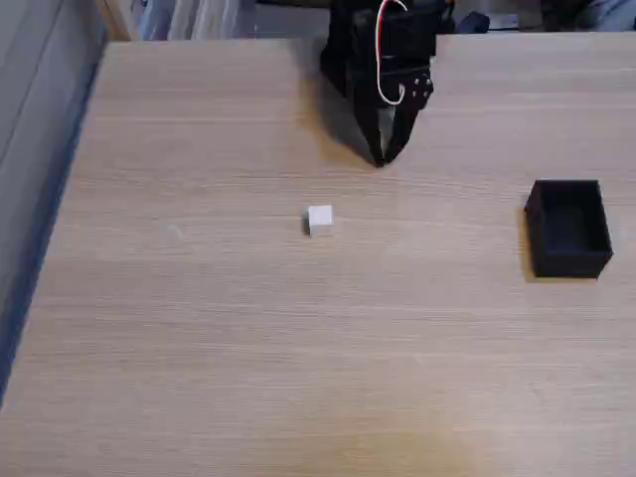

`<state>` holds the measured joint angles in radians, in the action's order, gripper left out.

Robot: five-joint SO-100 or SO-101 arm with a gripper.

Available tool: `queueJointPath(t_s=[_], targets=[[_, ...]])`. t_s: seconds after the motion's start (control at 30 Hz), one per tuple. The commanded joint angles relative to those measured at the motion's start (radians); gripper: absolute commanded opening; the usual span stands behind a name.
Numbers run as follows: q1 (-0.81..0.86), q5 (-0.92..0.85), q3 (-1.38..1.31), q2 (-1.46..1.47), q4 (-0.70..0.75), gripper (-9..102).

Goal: Pick a white block and place it in the black box.

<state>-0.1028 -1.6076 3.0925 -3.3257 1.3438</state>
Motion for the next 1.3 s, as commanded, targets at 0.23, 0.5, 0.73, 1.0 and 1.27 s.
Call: queueJointPath(t_s=[0.23, 0.5, 0.73, 1.0, 1.27], targets=[[0.071, 0.0, 0.015, -0.006, 0.003, 0], [0.092, 0.003, 0.015, -0.006, 0.003, 0], [0.124, 0.003, 0.015, -0.006, 0.003, 0], [0.129, 0.002, 0.015, -0.006, 0.003, 0], [0.112, 0.003, 0.015, -0.006, 0.003, 0]])
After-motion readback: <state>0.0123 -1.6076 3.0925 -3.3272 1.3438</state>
